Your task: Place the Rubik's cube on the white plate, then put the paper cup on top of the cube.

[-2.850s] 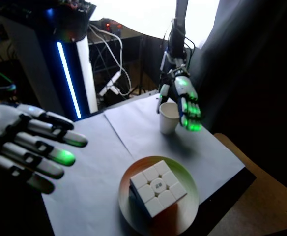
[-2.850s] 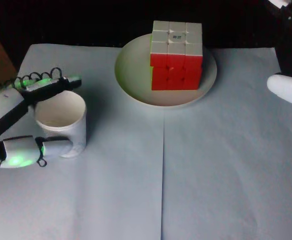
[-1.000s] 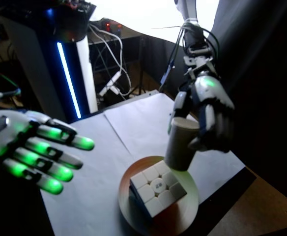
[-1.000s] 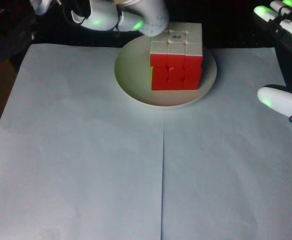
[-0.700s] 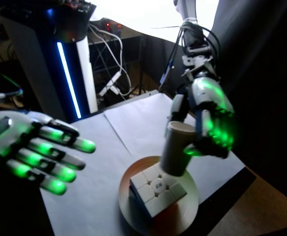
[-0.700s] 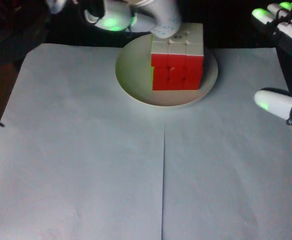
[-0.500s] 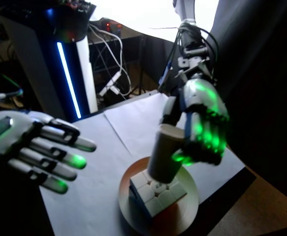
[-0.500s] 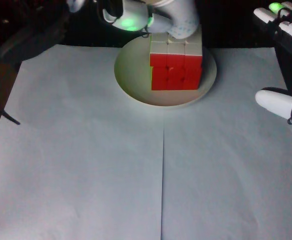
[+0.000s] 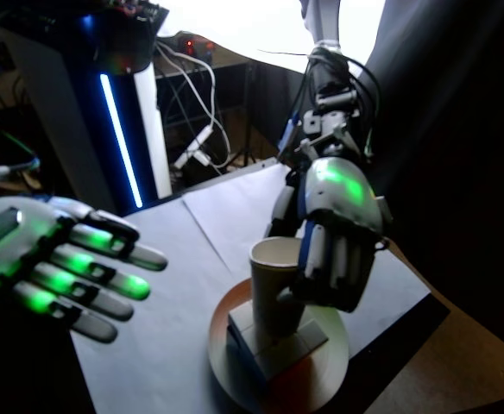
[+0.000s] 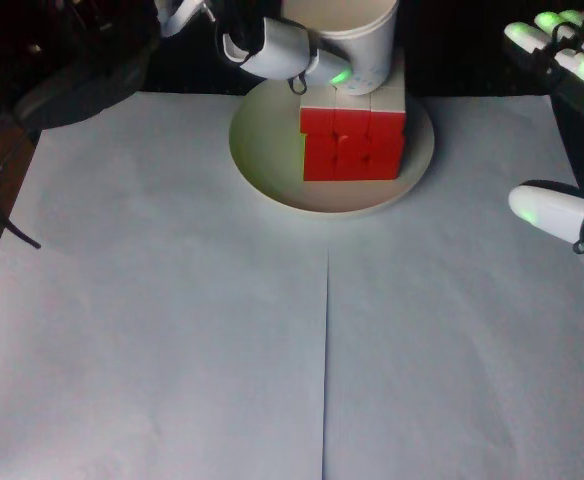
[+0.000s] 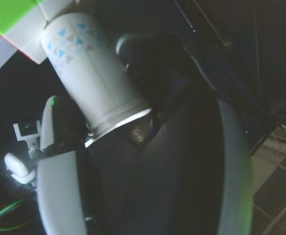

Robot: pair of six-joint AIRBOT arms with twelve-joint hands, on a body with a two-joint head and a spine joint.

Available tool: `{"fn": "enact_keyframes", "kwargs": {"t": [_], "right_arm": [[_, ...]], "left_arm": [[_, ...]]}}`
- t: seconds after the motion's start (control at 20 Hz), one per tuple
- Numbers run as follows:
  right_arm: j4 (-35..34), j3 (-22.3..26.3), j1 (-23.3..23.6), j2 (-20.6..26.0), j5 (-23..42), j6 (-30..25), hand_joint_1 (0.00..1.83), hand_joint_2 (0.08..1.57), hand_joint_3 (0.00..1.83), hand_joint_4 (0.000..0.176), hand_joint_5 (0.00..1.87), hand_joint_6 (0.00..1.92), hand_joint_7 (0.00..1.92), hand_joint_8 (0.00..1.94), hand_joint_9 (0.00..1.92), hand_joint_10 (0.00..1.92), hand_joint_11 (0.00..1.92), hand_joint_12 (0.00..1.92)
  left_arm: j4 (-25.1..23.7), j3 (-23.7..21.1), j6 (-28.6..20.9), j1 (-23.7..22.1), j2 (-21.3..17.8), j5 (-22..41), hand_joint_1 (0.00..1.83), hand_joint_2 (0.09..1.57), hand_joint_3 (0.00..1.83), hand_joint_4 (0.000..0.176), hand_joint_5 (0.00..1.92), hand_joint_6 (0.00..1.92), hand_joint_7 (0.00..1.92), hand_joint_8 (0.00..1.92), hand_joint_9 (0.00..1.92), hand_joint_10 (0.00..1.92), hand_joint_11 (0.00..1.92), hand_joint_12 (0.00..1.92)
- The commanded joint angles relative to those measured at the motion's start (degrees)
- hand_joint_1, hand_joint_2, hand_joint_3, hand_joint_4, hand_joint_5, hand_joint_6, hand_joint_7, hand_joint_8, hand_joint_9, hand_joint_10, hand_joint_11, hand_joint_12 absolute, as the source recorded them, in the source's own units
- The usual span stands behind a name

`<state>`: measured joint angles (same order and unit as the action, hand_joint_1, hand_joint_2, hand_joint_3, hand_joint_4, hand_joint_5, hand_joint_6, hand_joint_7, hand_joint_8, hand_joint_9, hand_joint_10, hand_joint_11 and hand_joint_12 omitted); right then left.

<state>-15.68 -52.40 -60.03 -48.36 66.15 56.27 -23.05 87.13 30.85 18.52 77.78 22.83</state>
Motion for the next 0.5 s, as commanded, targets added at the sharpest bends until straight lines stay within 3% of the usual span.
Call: {"fn": "enact_keyframes", "kwargs": {"t": [0.0,0.05,0.1,0.2,0.25,0.35,0.4,0.45], "right_arm": [[0.38,-0.30,0.18,-0.08,7.29,-0.20,0.36,1.23,0.00,0.073,0.00,0.00,0.00,0.00,0.00,0.00,0.00,0.10],[0.38,-0.30,0.17,-0.11,7.29,-0.20,0.37,1.23,0.00,0.061,0.00,0.00,0.00,0.00,0.00,0.00,0.00,0.17],[0.38,-0.30,0.17,-0.11,7.29,-0.20,0.37,1.22,0.00,0.064,0.00,0.00,0.00,0.00,0.00,0.00,0.00,0.17],[0.37,-0.31,0.17,-0.14,7.27,-0.20,0.37,1.21,0.00,0.082,0.00,0.00,0.00,0.00,0.00,0.00,0.00,0.12],[0.36,-0.31,0.17,-0.15,7.27,-0.20,0.39,1.21,0.00,0.060,0.00,0.00,0.00,0.00,0.01,0.00,0.00,0.16],[0.36,-0.30,0.12,-0.15,7.26,-0.20,0.39,1.20,0.00,0.073,0.00,0.00,0.00,0.00,0.00,0.00,0.00,0.07],[0.34,-0.30,0.09,-0.16,7.26,-0.20,0.38,1.21,0.00,0.074,0.00,0.00,0.00,0.00,0.00,0.00,0.00,0.03],[0.32,-0.30,0.05,-0.16,7.26,-0.20,0.37,1.21,0.00,0.073,0.00,0.00,0.00,0.00,0.00,0.00,0.01,0.03]], "left_arm": [[0.44,0.25,0.10,-1.13,0.18,5.42,1.13,1.22,0.00,0.050,0.19,1.43,0.00,1.57,0.12,1.91,0.40,1.92],[0.23,0.26,0.10,-1.19,0.18,5.28,1.10,1.24,0.00,0.023,0.19,1.30,0.19,1.31,0.25,1.70,0.40,1.92],[0.05,0.28,0.10,-1.20,0.18,5.02,1.01,1.22,0.00,0.037,0.16,1.13,0.20,0.71,0.16,1.18,0.04,1.87],[-0.09,0.36,0.11,-1.21,0.30,4.75,0.98,1.15,0.00,0.045,0.16,0.78,0.29,0.17,0.17,0.71,0.00,1.61],[-0.08,0.45,0.10,-1.21,0.40,4.74,0.90,1.13,0.00,0.063,0.17,0.47,0.26,0.03,0.16,0.52,0.00,1.52],[-0.06,0.50,0.10,-1.21,0.43,4.75,0.82,1.11,0.00,0.082,0.19,0.14,0.14,0.00,0.10,0.47,0.00,1.62],[-0.04,0.52,0.09,-1.21,0.43,4.75,0.81,1.09,0.00,0.103,0.18,0.05,0.11,0.00,0.07,0.50,0.00,1.65],[-0.02,0.54,0.09,-1.20,0.43,4.75,0.79,1.08,0.00,0.105,0.14,0.01,0.09,0.00,0.03,0.59,0.00,1.68]]}}
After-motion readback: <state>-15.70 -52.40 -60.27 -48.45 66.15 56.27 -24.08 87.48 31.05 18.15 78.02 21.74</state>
